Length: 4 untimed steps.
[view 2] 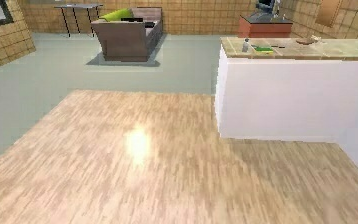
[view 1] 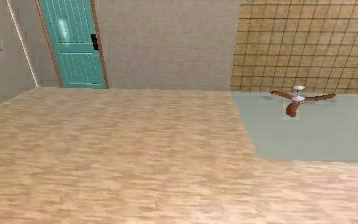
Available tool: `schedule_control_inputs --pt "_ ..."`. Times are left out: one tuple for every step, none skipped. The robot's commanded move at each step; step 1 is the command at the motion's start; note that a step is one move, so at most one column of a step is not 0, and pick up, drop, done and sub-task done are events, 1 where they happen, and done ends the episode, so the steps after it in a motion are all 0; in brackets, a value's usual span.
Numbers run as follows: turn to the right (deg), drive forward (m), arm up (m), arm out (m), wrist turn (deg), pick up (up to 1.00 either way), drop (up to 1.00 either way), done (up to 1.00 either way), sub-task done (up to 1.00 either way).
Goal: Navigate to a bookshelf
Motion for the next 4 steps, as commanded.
schedule_control_inputs --pt "3.0 0.0 0.0 0.0 0.0 0.0 0.0 0.0 0.0" --pt "0.0 0.15 0.0 0.0 0.0 0.0 0.0 0.0 0.0" --pt "-45.0 0.0 0.0 0.0 0.0 0.0 0.0 0.0 0.0" --pt "-42.0 0.0 0.0 0.0 0.0 0.0 0.0 0.0 0.0"
